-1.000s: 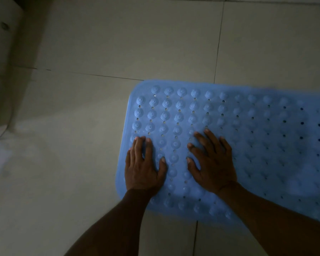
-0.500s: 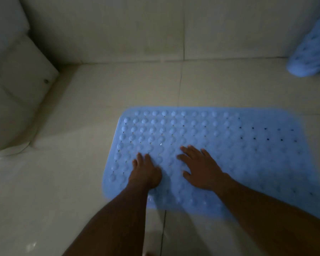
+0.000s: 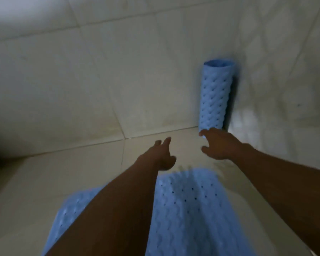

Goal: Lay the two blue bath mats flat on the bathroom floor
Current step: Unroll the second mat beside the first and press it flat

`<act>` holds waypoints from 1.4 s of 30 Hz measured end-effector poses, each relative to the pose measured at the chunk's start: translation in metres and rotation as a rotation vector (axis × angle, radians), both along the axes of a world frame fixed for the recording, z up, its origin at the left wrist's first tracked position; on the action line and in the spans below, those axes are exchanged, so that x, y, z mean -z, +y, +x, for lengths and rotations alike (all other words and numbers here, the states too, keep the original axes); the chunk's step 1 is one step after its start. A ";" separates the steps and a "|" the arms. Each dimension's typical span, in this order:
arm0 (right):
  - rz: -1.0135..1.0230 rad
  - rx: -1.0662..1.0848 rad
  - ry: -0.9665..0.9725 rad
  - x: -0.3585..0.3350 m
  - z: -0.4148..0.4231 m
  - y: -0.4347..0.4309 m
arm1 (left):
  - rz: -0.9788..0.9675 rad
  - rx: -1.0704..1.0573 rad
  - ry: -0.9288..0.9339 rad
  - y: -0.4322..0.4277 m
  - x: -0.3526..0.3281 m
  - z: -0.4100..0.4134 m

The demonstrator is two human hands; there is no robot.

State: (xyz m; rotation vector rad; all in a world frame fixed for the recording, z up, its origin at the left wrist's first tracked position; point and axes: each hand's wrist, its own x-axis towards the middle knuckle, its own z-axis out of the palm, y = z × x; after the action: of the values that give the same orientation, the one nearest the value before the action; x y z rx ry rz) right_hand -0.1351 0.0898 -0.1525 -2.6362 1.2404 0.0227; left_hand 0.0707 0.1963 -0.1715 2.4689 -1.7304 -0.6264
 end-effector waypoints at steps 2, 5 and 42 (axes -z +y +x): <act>-0.054 0.022 -0.068 -0.029 -0.005 -0.030 | -0.065 0.035 -0.031 -0.039 -0.027 -0.010; -0.132 0.043 -0.142 -0.063 -0.009 -0.073 | -0.142 0.059 -0.074 -0.087 -0.059 -0.022; 0.696 -0.282 -1.207 -0.058 0.183 -0.018 | 0.066 -0.461 0.883 0.037 -0.074 0.111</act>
State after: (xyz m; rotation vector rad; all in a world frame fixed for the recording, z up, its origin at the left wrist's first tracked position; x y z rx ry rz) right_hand 0.0480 0.0716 -0.0949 -1.6276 0.3210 -0.7909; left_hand 0.1817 0.2331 -0.0972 1.9863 -0.7929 -1.4143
